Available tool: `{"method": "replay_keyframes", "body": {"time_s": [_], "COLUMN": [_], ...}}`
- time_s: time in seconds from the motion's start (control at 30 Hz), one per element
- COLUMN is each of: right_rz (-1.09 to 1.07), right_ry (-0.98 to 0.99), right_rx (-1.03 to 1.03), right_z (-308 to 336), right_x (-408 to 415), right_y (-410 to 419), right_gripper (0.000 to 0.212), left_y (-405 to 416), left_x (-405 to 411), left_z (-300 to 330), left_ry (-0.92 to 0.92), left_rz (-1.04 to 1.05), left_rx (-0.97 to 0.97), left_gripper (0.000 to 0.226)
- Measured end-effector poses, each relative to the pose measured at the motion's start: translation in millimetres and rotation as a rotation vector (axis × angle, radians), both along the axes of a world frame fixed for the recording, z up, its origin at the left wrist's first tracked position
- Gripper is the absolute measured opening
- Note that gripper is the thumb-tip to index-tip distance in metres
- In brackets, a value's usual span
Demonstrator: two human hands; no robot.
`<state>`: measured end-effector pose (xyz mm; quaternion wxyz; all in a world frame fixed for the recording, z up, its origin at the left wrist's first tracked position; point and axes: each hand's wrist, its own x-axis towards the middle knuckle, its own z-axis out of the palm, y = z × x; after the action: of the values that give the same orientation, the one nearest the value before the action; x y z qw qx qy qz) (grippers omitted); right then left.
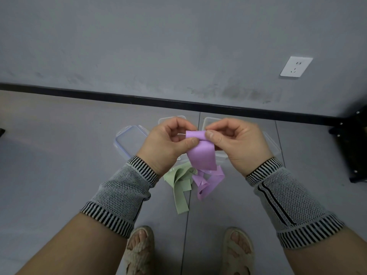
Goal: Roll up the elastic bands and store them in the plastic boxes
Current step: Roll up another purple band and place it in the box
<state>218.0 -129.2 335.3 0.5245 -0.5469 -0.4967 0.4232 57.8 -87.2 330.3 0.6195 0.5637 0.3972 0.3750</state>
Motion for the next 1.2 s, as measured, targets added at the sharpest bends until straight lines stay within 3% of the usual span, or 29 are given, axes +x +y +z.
{"method": "replay_keyframes", "body": {"time_s": [0.17, 0.23, 0.33, 0.53, 0.63, 0.73, 0.87, 1.2], "right_rz": [-0.027, -0.023, -0.012, 0.012, -0.03, -0.08, -0.118, -0.132], "right_ry": [0.007, -0.022, -0.036, 0.165, 0.155, 0.19, 0.224, 0.149], "right_rx": [0.034, 0.048, 0.055, -0.058, -0.078, -0.075, -0.093, -0.123], "right_z": [2, 1, -3, -7, -8, -9, -9, -13], "right_x": [2, 1, -1, 1, 1, 1, 3, 4], "right_y": [-1, -1, 1, 3, 4, 5, 6, 7], "right_gripper": [0.017, 0.018, 0.023, 0.016, 0.013, 0.009, 0.011, 0.006], "left_y": [2, 3, 3, 5, 4, 3, -1, -1], "left_x": [0, 0, -1, -3, -1, 2, 8, 6], "left_z": [0, 0, -2, -2, -4, -7, -11, -9], "left_ry": [-0.022, -0.015, 0.024, 0.019, 0.018, 0.051, 0.149, 0.147], "left_rz": [-0.027, -0.011, 0.025, 0.049, 0.07, 0.055, 0.024, 0.0], "left_rx": [-0.182, -0.177, -0.125, -0.031, -0.005, -0.043, -0.1, -0.207], "left_gripper": [0.017, 0.022, 0.011, 0.021, 0.025, 0.028, 0.01, 0.02]}}
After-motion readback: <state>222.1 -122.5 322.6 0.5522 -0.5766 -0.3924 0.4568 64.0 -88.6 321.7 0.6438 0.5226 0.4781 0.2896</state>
